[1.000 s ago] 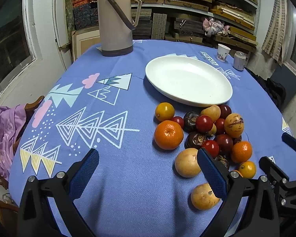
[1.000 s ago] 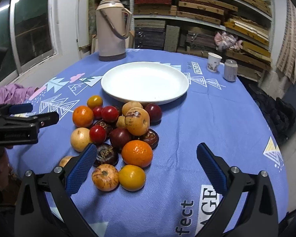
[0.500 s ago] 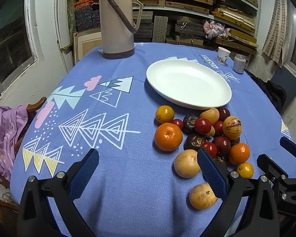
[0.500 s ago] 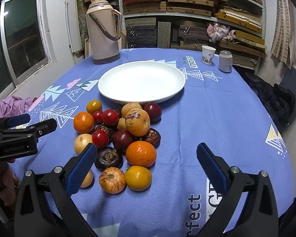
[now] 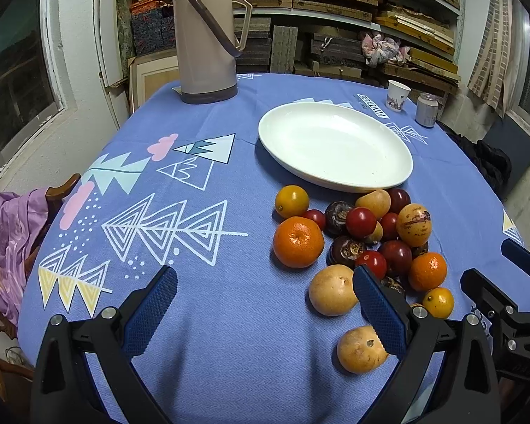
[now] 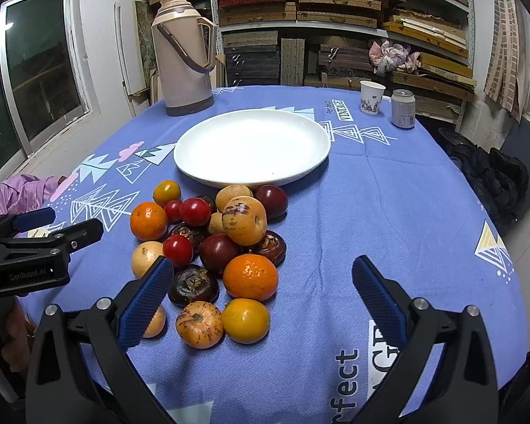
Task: Organize fruits
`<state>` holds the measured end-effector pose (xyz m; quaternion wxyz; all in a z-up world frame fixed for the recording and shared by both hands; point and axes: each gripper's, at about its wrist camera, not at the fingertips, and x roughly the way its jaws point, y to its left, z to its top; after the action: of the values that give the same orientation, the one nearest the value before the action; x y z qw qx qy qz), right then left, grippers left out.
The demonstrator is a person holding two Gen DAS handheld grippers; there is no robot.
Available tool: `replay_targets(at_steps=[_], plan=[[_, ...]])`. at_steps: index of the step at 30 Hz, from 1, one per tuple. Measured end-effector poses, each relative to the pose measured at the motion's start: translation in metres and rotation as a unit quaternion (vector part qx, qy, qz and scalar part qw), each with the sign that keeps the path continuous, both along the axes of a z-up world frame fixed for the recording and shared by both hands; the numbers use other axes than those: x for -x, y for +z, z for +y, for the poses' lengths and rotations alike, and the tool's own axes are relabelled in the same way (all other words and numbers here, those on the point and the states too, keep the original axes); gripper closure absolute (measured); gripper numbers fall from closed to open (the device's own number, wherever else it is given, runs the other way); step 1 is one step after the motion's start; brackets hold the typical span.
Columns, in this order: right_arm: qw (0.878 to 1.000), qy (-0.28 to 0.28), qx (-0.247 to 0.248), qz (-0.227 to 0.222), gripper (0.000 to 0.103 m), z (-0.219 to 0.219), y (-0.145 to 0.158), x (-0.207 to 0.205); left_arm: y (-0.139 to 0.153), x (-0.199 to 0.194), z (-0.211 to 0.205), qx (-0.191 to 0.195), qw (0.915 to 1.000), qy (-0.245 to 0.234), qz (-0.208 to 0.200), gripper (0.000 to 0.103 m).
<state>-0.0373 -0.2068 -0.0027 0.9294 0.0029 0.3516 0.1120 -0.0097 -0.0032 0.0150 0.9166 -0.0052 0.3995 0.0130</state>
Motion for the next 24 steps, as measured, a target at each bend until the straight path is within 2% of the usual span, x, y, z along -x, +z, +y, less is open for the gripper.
replay_targets(at_steps=[24], plan=[[1.000,0.000,0.002,-0.001,0.004,-0.0001,0.0008,-0.0018,-0.0012,-0.0007,-0.0014,0.000,1.0000,-0.001,0.003,0.003]])
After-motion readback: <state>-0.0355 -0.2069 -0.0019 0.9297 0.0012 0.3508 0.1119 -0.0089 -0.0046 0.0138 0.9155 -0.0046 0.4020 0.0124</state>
